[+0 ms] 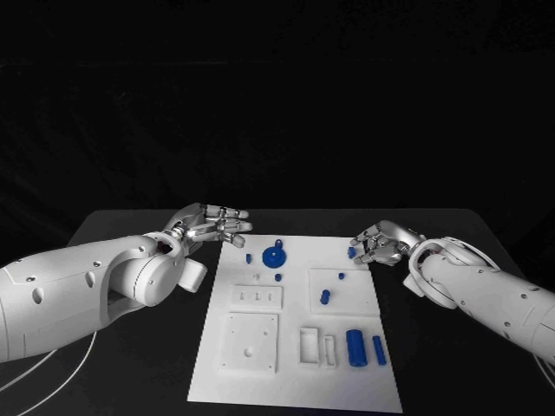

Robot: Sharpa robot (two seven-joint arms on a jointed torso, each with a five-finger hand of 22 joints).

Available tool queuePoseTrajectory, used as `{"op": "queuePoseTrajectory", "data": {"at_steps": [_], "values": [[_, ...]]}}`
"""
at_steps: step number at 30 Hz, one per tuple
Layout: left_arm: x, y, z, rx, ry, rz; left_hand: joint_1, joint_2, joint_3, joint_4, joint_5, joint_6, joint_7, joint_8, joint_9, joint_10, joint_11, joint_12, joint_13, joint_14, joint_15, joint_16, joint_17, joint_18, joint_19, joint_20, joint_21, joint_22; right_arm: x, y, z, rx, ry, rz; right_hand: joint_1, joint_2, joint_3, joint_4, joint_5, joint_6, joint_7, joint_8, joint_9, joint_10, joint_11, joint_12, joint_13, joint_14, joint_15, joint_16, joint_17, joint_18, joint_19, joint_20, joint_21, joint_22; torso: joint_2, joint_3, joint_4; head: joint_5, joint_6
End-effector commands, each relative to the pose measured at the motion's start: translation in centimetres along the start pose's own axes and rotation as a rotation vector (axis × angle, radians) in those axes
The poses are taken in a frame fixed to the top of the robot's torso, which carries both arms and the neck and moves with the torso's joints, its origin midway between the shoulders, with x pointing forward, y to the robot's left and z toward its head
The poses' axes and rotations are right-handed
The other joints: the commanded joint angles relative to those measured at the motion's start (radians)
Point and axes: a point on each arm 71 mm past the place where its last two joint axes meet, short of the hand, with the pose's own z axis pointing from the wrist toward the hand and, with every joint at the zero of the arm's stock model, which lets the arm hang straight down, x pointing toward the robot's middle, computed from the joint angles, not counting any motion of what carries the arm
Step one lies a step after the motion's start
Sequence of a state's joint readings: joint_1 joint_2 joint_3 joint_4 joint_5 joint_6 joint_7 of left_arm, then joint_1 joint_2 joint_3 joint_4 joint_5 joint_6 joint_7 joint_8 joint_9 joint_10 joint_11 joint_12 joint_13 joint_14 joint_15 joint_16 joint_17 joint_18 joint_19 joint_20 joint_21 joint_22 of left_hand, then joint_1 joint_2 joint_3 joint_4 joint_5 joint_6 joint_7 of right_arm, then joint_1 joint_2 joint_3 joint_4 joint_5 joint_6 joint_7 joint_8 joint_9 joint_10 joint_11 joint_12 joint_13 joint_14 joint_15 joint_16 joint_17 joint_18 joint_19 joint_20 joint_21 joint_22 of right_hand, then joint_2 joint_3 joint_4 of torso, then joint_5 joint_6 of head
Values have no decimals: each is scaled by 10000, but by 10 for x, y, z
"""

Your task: Assemble the parts on the task board

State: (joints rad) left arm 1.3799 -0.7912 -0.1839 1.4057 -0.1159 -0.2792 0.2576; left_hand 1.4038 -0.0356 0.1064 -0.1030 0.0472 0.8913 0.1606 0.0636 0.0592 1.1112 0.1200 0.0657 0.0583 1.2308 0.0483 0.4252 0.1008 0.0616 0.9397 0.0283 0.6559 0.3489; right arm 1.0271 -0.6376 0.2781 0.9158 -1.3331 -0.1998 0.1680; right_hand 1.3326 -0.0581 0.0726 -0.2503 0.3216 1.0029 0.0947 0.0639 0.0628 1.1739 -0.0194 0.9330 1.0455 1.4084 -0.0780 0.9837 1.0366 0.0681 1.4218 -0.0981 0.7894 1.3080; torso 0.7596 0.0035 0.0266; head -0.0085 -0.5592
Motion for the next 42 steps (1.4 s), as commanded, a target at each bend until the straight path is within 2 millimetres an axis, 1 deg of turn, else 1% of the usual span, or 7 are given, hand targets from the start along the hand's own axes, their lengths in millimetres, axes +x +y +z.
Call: {"op": "queuePoseTrajectory", "data": {"at_steps": [1,6,13,16,21,29,42], "values": [[3,-2,0,153,220,-5,36,-78,-9,-22,53,-87,-17,-12,4,-77,-6,-52,6,-46,3,-6,-6,158,-57,11,-8,-4,2,-1,1,-33,-63,149,-75,37,-76,51,-94,-75,22,-26,-11,10,42,61,13,-7,19,67,12,-47,3,21,71,938,-7,-15,-8,28,-29],[4,-2,0,146,250,-5,36,-78,-9,-22,53,-87,-17,-12,4,-77,-6,-52,6,-46,3,-6,-6,158,-57,11,-8,-4,4,-2,3,65,-124,233,-154,99,-107,135,-157,-64,40,-22,-9,16,66,85,23,6,34,89,33,-31,9,38,86,938,-13,-26,-17,40,-43],[5,-2,0,137,289,-1,39,-62,-41,-17,53,-103,-15,-12,4,-98,-2,-51,7,-45,4,-7,-8,160,-64,14,3,-6,7,-1,5,97,-104,329,-219,232,-86,242,-318,231,10,-18,-3,47,54,157,65,33,31,140,78,-21,30,45,156,951,-14,-29,-22,43,-68],[5,-2,0,133,296,1,39,-62,-41,-17,53,-103,-15,-12,4,-98,-2,-51,7,-45,4,-7,-8,160,-64,14,3,-6,8,0,6,96,-61,355,-242,320,-12,261,-473,450,3,-18,-3,59,74,198,91,45,40,158,95,-23,37,49,188,955,-21,-30,-25,46,-97],[5,-2,0,123,293,4,39,-62,-41,-17,53,-103,-15,-12,4,-98,-2,-51,7,-45,4,-7,-8,160,-64,14,3,-6,9,1,6,93,6,380,-287,416,222,191,-693,823,10,-21,-3,55,131,270,132,54,76,187,123,-6,37,80,233,960,-28,-26,-32,62,-116],[5,-2,0,99,282,12,39,-62,-41,-17,53,-103,-15,-12,4,-98,-2,-51,7,-45,4,-7,-8,160,-64,14,3,-6,12,2,7,51,135,404,-353,486,476,80,-872,1111,-13,-22,-1,53,140,341,163,55,85,216,149,-1,31,91,295,967,-31,-27,-38,40,-135],[5,-2,0,74,292,16,67,-48,-44,-25,54,-116,-8,-15,3,-102,0,-51,7,-44,2,-5,-9,164,-65,12,19,-6,13,4,8,-3,151,403,-386,608,728,-31,-1071,1354,-63,-21,2,59,121,398,187,60,68,257,183,-8,19,77,354,971,-36,-25,-26,30,-143]]}}
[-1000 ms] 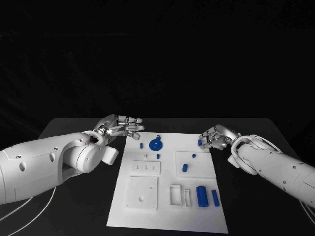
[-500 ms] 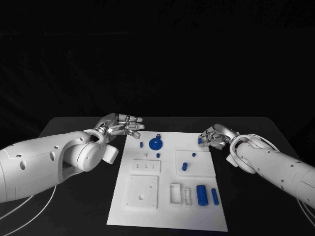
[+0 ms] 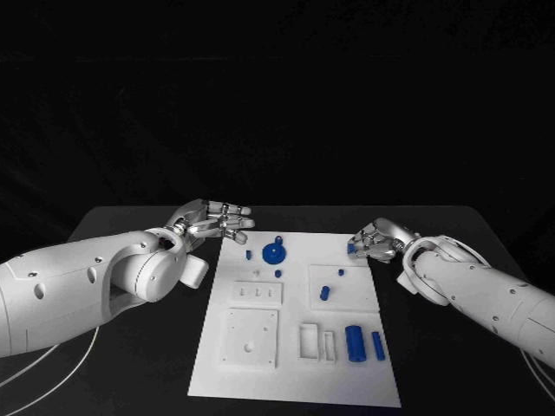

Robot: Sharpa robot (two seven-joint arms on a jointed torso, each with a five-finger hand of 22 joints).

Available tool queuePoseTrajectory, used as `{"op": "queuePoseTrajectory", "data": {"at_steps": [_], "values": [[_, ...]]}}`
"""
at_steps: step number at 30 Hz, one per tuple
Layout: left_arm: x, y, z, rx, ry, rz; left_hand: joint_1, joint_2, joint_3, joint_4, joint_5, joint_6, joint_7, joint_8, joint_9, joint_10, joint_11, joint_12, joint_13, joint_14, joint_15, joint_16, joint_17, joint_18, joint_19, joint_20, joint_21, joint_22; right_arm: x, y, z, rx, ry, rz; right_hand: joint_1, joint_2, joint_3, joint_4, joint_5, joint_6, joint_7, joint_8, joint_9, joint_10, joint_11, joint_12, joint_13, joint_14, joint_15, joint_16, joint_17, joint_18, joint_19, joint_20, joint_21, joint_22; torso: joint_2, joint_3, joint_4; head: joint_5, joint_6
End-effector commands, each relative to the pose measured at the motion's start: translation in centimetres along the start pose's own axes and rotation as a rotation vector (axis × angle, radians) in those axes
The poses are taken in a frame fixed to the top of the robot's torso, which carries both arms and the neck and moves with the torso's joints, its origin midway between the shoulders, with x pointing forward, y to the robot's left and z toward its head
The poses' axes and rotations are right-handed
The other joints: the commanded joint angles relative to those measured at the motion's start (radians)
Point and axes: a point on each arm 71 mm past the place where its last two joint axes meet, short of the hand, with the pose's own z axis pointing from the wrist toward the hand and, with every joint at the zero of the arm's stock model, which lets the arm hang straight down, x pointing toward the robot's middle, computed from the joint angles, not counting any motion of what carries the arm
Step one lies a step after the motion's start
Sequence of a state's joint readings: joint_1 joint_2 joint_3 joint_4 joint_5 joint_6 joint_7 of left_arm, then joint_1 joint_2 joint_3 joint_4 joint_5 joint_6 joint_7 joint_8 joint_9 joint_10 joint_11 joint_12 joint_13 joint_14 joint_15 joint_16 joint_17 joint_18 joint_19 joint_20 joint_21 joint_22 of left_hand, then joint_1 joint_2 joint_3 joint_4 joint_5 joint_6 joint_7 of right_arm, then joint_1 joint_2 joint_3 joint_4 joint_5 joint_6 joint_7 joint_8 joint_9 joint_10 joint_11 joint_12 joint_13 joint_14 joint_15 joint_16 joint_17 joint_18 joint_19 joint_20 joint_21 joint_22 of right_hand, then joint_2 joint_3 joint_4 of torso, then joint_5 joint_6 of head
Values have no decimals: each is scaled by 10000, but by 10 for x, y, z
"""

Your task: Assemble the parts on the task board

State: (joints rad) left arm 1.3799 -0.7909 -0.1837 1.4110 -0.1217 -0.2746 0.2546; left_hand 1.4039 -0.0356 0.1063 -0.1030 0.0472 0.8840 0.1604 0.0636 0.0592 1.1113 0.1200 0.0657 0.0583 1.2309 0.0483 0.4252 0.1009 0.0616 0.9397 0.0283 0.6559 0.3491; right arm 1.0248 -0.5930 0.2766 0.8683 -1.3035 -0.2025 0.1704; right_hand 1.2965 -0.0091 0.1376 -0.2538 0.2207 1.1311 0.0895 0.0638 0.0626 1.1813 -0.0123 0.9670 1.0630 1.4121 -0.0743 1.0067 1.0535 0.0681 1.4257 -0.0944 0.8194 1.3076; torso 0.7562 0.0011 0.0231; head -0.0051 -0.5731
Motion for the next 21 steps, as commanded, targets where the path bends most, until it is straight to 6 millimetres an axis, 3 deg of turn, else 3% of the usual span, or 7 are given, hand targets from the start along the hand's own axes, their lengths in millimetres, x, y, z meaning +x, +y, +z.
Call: {"op": "queuePoseTrajectory", "data": {"at_steps": [1,12,17,21], "values": [[3,-1,1,78,181,-10,67,-49,-43,-25,54,-43,-6,-14,3,-103,1,-50,7,-45,2,-5,-10,164,-66,11,19,-7,2,2,0,-128,139,28,-20,155,116,3,-90,151,-24,-10,10,-1,46,79,27,24,27,30,17,-10,-17,37,70,978,-3,0,8,-4,-7],[3,-1,0,71,201,13,51,-27,-47,-8,53,-25,0,-9,5,-55,-7,-47,8,-42,-1,1,-8,164,-73,11,34,-5,2,2,0,-71,-235,-57,-64,330,649,68,-502,787,-171,-14,31,83,-45,183,116,56,-47,41,41,-47,-6,-37,157,986,-1,-1,1,13,-23],[3,-1,0,44,204,57,-3,20,-29,21,54,221,6,11,16,206,-47,-50,6,-50,-13,14,0,156,-83,1,38,-6,0,5,0,-100,-473,-58,-175,237,992,79,-59,751,-160,-14,31,112,-50,179,122,91,-55,54,63,-36,19,-48,239,1000,-6,-1,-18,31,-5],[2,-1,0,-18,227,153,-78,73,-2,40,50,897,-82,63,47,554,-138,-53,5,-72,-42,29,13,138,-92,-16,29,-15,-2,10,-2,-166,-592,-53,-236,157,1177,101,43,750,-152,-14,32,138,-57,174,122,120,-60,60,79,-22,31,-47,289,1005,-24,-8,-36,30,24]]}}
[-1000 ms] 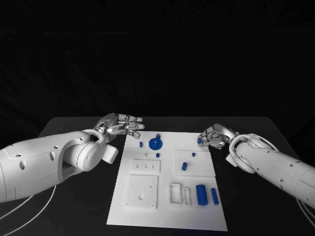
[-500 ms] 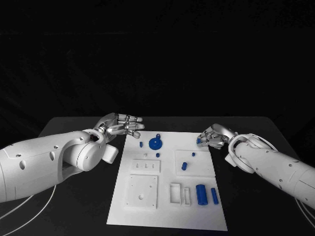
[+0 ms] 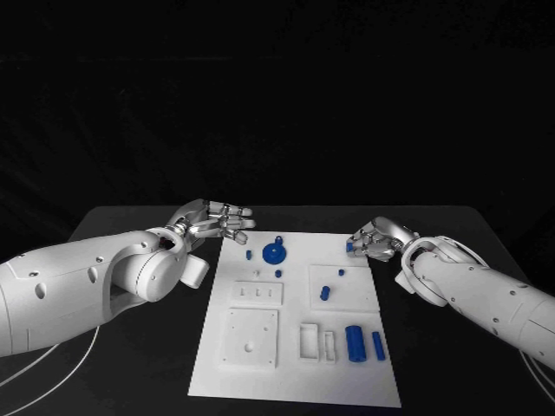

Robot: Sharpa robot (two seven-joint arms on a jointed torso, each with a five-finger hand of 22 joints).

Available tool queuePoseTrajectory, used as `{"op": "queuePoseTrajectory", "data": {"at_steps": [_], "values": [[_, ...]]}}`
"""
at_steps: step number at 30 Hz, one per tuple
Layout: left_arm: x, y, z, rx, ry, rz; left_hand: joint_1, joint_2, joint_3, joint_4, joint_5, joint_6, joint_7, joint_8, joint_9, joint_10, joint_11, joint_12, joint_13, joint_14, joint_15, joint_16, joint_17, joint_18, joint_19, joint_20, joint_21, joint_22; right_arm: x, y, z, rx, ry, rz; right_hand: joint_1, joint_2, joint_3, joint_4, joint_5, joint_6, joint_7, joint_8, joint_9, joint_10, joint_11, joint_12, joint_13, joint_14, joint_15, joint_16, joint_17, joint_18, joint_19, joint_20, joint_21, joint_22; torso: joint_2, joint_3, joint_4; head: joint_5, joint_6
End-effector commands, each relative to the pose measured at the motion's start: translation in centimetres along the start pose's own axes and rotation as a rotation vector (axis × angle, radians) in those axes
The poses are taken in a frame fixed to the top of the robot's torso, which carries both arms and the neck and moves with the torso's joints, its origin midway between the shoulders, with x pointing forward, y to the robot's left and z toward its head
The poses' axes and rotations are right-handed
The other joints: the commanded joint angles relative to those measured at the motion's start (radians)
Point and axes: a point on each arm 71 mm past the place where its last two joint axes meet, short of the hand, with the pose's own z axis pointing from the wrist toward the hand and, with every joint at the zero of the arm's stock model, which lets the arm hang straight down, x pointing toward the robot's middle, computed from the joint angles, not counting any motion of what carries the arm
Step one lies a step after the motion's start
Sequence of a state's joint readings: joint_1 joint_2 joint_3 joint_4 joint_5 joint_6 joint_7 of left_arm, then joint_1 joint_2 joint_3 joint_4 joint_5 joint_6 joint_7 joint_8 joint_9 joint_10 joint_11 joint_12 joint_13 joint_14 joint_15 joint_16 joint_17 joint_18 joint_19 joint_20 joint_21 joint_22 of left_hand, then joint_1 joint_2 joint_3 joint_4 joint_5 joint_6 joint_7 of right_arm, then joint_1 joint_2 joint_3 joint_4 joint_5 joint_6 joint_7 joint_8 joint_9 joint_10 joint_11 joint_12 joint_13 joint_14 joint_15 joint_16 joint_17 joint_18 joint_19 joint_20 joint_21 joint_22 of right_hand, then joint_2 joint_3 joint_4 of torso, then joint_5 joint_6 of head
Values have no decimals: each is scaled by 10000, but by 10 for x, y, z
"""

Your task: Assemble the parts on the task board

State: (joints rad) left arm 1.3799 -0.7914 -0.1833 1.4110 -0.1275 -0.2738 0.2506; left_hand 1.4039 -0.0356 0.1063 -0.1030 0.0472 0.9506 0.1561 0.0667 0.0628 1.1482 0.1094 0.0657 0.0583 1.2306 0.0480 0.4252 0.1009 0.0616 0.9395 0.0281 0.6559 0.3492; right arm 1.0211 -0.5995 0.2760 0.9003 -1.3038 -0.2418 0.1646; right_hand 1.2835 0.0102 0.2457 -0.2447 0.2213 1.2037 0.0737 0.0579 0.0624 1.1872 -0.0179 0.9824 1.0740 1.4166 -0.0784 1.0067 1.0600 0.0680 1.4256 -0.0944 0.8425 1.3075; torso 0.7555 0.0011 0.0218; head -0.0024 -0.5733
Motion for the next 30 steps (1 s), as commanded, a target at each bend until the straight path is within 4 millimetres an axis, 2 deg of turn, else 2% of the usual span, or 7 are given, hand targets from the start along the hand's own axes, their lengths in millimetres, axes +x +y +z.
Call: {"op": "queuePoseTrajectory", "data": {"at_steps": [1,5,12,15,23,27,30], "values": [[2,-1,0,-25,225,146,-105,88,2,52,50,309,-68,44,18,320,-75,-32,9,-64,-54,38,19,133,-84,-20,30,-16,-3,4,-1,-23,-318,-41,-107,-43,109,14,39,25,5,45,34,81,-2,21,12,77,-18,61,16,-20,33,-47,64,1007,-23,-10,-33,6,39],[1,-1,1,-198,271,325,-286,159,18,138,45,707,-226,37,21,1107,-332,-28,17,126,-193,224,121,75,55,-128,83,-2,-7,14,-2,-177,-375,-26,-153,-121,189,70,109,4,5,44,32,119,-10,39,28,112,-22,97,58,-10,57,-49,140,1020,-82,-20,-99,26,79],[0,-2,9,-1001,713,913,-1052,221,-299,653,52,1378,-644,4,45,3396,-1102,124,130,1195,-942,2565,1774,-163,1072,-878,1189,610,-8,39,-1,-578,-116,-167,-200,-135,177,200,93,4,-14,47,33,175,-26,75,56,153,-33,159,117,-1,106,-51,247,1039,-370,-67,-212,118,33],[1,-5,13,-1476,1067,1305,-1312,316,-531,868,29,1468,-796,-18,39,3651,-1307,1161,577,1190,-1186,3875,2741,-247,1247,-1180,1974,1129,-6,51,-1,-794,53,-272,-202,-166,175,264,99,-8,-19,45,32,200,-29,83,65,177,-35,209,167,-1,128,-53,296,1049,-498,-84,-226,158,10],[13,-11,24,-2913,1708,2389,-1894,449,-813,1307,38,1809,-889,-18,45,3681,-1520,2660,1248,1434,-1448,5118,3733,-152,1237,-1440,3173,1972,6,87,-1,-1285,427,-629,-218,-280,217,471,235,-45,-19,45,30,209,-30,49,58,191,-40,202,193,3,151,-56,306,1049,-832,-90,-232,453,-147],[22,-9,30,-3461,1933,2642,-2057,462,-838,1421,45,1929,-925,-29,39,3678,-1521,2666,1262,1396,-1444,5122,3833,-142,1096,-1442,3321,2107,12,99,-2,-1389,528,-735,-227,-342,265,544,256,-58,-22,46,29,226,-34,47,58,209,-41,209,206,5,165,-57,310,1050,-889,-104,-214,483,-201],[29,-9,35,-3755,2026,2778,-2149,457,-851,1501,40,1879,-860,-33,32,3444,-1372,2021,998,972,-1293,4633,3665,-172,788,-1330,3104,2022,18,108,-1,-1463,639,-835,-217,-414,327,585,483,-64,-14,45,28,241,-34,51,66,215,-45,209,216,6,179,-61,321,1054,-927,-104,-216,536,-245]]}}
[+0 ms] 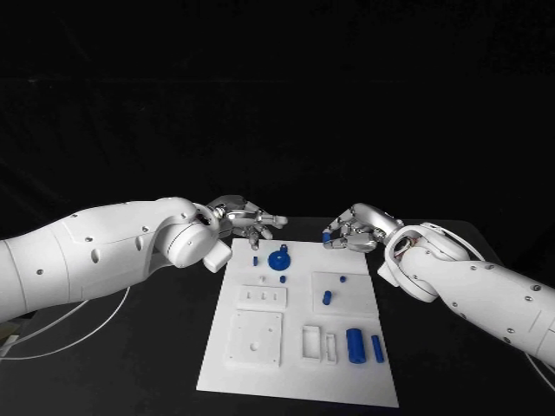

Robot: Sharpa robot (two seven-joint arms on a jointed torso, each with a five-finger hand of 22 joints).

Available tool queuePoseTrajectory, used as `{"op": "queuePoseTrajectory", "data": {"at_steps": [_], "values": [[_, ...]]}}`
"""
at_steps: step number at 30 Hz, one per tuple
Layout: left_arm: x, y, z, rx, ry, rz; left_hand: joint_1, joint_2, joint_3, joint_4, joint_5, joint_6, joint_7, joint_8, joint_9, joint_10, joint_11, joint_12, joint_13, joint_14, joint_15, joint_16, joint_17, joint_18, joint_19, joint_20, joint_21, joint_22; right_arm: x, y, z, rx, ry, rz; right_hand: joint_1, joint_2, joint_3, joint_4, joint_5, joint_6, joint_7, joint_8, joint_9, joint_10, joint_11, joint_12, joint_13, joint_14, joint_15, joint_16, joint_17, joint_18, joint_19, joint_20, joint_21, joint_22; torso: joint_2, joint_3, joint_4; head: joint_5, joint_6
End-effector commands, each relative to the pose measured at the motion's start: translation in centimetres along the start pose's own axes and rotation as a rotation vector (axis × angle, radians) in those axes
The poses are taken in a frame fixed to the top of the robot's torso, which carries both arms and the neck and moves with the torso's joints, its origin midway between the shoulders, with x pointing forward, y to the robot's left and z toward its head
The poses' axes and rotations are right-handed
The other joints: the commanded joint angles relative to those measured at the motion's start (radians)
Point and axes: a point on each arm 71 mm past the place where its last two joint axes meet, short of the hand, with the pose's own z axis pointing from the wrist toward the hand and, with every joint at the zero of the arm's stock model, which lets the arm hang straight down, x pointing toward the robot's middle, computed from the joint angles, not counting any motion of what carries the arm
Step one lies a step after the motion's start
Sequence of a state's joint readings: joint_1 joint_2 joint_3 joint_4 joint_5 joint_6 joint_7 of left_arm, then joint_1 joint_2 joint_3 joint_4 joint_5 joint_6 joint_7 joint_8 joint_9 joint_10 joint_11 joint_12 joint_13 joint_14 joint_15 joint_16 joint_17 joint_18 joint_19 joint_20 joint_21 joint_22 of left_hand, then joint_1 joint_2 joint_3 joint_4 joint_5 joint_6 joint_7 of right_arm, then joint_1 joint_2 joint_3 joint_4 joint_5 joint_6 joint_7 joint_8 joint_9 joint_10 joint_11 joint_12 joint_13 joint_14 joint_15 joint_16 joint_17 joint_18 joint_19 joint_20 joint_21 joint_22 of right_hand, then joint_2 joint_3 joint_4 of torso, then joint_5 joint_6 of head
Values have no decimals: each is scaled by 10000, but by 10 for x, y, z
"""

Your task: Assemble the parts on the task board

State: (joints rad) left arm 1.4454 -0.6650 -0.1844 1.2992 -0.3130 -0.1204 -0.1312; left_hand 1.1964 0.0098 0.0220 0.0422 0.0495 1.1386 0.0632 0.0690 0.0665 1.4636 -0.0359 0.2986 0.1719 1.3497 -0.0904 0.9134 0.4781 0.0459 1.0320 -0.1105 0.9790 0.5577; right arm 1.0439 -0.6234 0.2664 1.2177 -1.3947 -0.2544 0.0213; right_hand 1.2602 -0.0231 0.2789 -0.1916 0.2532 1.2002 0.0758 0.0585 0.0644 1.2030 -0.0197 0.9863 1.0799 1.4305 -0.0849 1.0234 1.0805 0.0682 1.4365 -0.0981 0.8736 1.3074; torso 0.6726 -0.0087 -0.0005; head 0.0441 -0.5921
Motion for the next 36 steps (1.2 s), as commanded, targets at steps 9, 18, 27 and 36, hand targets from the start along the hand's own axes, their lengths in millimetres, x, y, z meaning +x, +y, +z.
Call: {"op": "queuePoseTrajectory", "data": {"at_steps": [9,18,27,36], "values": [[23,-5,15,-1428,676,1037,-226,-203,-22,309,0,-138,152,-51,-7,481,282,-1809,-659,-102,299,-1612,-624,-3,-70,298,-1041,-655,20,26,5,76,583,-728,25,-134,118,82,128,-20,-34,39,9,90,-20,-7,-2,80,19,37,24,6,81,-25,9,1056,-109,3,-20,167,-136],[33,-10,22,-1706,646,1516,-451,-509,170,683,-7,-195,166,-51,-7,474,309,-1889,-589,-38,314,-1866,-419,-26,30,301,-1237,-732,27,40,7,-44,666,-755,15,-200,214,104,134,-30,-31,39,9,71,-19,-56,-38,76,19,8,12,8,82,-25,-7,1053,-86,13,-18,138,-144],[38,-11,25,-1938,723,1925,-609,-756,456,933,-6,-174,160,-42,-2,473,320,-1932,-574,-24,324,-1984,-298,-27,40,311,-1290,-702,30,47,9,-105,703,-739,-6,-211,231,130,141,-29,-35,38,9,89,-21,-50,-35,84,18,22,28,9,90,-26,0,1055,-66,3,-18,72,-150],[41,-10,28,-2090,787,2087,-619,-674,440,797,-3,-178,165,-50,-6,472,324,-1976,-544,-24,332,-2037,-233,-23,20,324,-1314,-671,31,50,10,-163,745,-720,-10,-227,256,153,148,-26,-36,38,9,95,-23,-55,-39,90,15,32,41,9,101,-28,10,1058,-63,-4,0,25,-161]]}}
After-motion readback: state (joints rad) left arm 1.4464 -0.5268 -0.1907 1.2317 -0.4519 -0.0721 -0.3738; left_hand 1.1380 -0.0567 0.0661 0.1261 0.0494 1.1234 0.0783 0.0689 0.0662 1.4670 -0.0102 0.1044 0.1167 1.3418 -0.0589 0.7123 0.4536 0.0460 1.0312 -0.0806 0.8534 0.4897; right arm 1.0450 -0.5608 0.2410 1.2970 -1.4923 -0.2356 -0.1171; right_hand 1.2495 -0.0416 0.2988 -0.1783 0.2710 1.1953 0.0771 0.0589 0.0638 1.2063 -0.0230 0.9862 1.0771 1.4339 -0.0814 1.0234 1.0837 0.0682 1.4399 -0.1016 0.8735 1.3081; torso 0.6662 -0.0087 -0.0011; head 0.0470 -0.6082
